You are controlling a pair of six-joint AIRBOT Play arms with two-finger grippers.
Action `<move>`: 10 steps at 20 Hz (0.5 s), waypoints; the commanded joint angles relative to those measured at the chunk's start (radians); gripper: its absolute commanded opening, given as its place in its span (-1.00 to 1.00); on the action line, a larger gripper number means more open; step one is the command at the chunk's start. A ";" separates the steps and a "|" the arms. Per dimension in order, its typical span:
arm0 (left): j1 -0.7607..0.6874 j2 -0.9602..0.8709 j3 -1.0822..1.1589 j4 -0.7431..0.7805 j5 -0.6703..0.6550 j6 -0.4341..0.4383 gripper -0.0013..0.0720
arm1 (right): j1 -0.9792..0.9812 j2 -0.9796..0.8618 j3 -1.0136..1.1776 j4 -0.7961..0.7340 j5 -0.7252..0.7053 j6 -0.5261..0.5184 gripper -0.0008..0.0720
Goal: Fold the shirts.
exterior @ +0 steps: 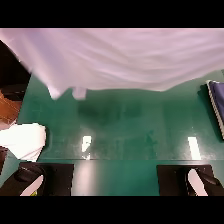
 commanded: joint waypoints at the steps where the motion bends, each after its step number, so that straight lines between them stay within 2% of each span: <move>1: 0.001 0.036 0.018 0.009 -0.069 -0.005 -0.90 | -0.093 -0.057 0.192 0.000 0.095 0.001 -0.94; 3: 0.001 -0.005 0.002 0.013 -0.184 -0.036 -0.90 | -0.091 -0.138 0.288 0.001 0.140 0.005 -0.94; 6: 0.001 -0.104 -0.106 0.023 -0.341 -0.035 -0.90 | -0.016 -0.297 0.347 -0.021 0.197 0.059 -0.94; 8: 0.001 -0.181 -0.232 0.049 -0.356 -0.035 -0.90 | 0.082 -0.419 0.331 -0.108 0.259 0.103 -0.94; 10: 0.001 -0.270 -0.375 0.087 -0.304 -0.034 -0.90 | 0.185 -0.540 0.255 -0.235 0.302 0.108 -0.94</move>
